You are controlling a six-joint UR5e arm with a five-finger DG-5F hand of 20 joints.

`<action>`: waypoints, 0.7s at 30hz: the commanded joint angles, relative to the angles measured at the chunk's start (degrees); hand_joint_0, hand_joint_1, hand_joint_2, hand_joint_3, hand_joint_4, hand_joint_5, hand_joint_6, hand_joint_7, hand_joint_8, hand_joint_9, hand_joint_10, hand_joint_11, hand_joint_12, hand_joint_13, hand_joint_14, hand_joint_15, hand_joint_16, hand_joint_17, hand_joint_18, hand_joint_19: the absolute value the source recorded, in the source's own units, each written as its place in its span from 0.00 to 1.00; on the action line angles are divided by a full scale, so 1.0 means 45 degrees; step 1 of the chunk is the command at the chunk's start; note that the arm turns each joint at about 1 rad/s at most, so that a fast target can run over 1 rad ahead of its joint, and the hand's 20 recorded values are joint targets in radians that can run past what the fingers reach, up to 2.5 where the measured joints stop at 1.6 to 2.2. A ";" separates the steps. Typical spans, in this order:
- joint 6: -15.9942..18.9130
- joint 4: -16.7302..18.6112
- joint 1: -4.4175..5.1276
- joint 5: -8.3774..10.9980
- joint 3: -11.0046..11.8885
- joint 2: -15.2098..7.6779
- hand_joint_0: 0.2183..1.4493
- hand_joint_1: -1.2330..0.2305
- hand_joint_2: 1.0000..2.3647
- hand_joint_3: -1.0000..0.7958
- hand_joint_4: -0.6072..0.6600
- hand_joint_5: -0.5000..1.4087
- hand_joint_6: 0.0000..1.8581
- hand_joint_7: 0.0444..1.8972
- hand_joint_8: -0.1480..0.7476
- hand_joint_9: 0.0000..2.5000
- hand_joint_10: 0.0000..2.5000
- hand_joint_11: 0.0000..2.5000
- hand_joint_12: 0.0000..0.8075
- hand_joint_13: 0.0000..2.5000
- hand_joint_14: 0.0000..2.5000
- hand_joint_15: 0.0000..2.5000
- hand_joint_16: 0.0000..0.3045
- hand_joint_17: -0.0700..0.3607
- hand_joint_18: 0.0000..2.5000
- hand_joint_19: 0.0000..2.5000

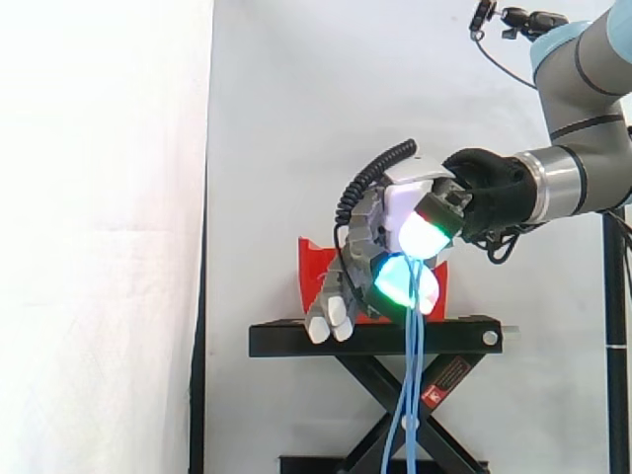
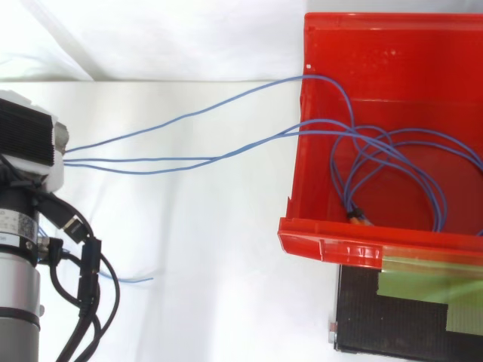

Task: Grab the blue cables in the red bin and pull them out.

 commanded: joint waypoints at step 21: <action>0.0482 -0.0038 0.0007 0.0013 -0.0016 0.0000 0.55 0.31 0.00 0.00 0.64 0.77 0.24 0.31 0.46 0.31 0.01 0.18 0.40 0.21 0.01 0.16 0.13 0.38 0.16 0.26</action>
